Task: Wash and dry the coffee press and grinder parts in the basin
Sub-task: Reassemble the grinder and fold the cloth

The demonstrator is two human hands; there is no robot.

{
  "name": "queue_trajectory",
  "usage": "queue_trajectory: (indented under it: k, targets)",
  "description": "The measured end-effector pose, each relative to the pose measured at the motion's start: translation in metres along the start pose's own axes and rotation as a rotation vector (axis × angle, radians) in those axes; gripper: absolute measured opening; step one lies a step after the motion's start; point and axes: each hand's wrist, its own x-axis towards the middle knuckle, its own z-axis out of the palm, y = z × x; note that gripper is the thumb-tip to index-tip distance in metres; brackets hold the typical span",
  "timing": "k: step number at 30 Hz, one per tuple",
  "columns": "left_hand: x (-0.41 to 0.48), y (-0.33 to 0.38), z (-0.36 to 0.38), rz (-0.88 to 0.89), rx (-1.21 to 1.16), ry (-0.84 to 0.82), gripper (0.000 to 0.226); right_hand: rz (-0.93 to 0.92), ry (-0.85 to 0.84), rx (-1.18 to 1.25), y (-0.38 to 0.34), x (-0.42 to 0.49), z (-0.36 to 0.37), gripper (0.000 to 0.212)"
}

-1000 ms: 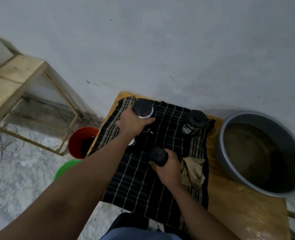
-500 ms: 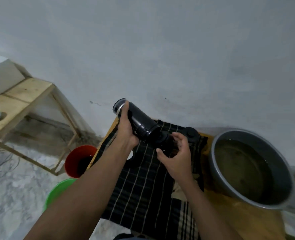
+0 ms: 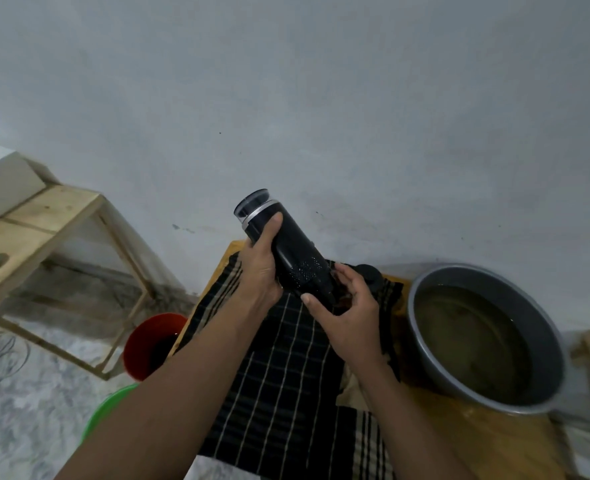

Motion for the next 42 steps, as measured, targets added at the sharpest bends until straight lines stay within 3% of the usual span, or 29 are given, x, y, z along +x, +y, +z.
queue_trajectory:
  k: [3, 6, 8, 11, 14, 17, 19, 22, 24, 27, 30, 34, 37, 40, 42]
  targets:
    - [-0.004, -0.004, 0.001, -0.001, -0.014, -0.021, 0.074, 0.090, 0.017, 0.103, -0.002, -0.001, 0.000, 0.071]
    - [-0.005, -0.004, 0.001, -0.049, -0.027, -0.100, 0.049, 0.177, 0.010, 0.200, -0.003, -0.002, 0.001, 0.051]
    - [-0.007, -0.004, 0.003, -0.061, 0.051, -0.088, 0.061, 0.224, 0.029, 0.289, -0.002, -0.003, 0.005, 0.037]
    - [-0.008, -0.001, 0.004, -0.027, 0.169, 0.005, 0.090, 0.282, 0.050, 0.400, 0.004, -0.006, 0.009, 0.052]
    - [-0.004, 0.001, -0.001, 0.006, 0.173, 0.001, 0.070, 0.271, 0.039, 0.383, 0.006, -0.005, 0.007, 0.073]
    - [-0.008, 0.002, 0.003, -0.054, 0.090, -0.035, 0.045, 0.310, 0.050, 0.442, 0.004, -0.001, 0.007, 0.056]
    - [-0.009, 0.002, 0.005, -0.064, 0.068, -0.048, 0.059, 0.385, 0.053, 0.518, 0.001, 0.000, 0.008, 0.039]
    - [-0.008, 0.005, 0.004, -0.033, 0.093, -0.028, 0.077, 0.445, -0.059, 0.594, 0.004, -0.001, 0.004, 0.047]
    - [-0.007, 0.005, 0.002, -0.029, 0.101, -0.016, 0.059, 0.417, -0.118, 0.599, 0.006, -0.001, 0.003, 0.061]
    - [-0.012, 0.002, 0.008, -0.106, 0.038, -0.038, 0.038, 0.404, -0.155, 0.527, 0.000, -0.001, 0.008, 0.055]
    - [-0.012, -0.002, 0.011, -0.082, 0.021, -0.028, 0.054, 0.482, -0.158, 0.502, -0.007, 0.001, 0.012, 0.069]
    - [-0.007, -0.004, 0.002, -0.028, 0.015, 0.026, 0.041, 0.404, -0.199, 0.605, -0.009, 0.002, 0.012, 0.059]
    - [-0.005, -0.004, 0.001, -0.066, -0.010, -0.024, 0.037, 0.410, -0.156, 0.485, -0.008, 0.005, 0.016, 0.058]
    - [-0.005, -0.004, 0.004, -0.065, -0.019, 0.000, 0.066, 0.480, -0.180, 0.332, -0.011, 0.007, 0.017, 0.067]
    - [-0.004, -0.008, 0.001, -0.018, -0.012, 0.057, 0.075, 0.422, -0.130, 0.321, -0.011, 0.007, 0.017, 0.065]
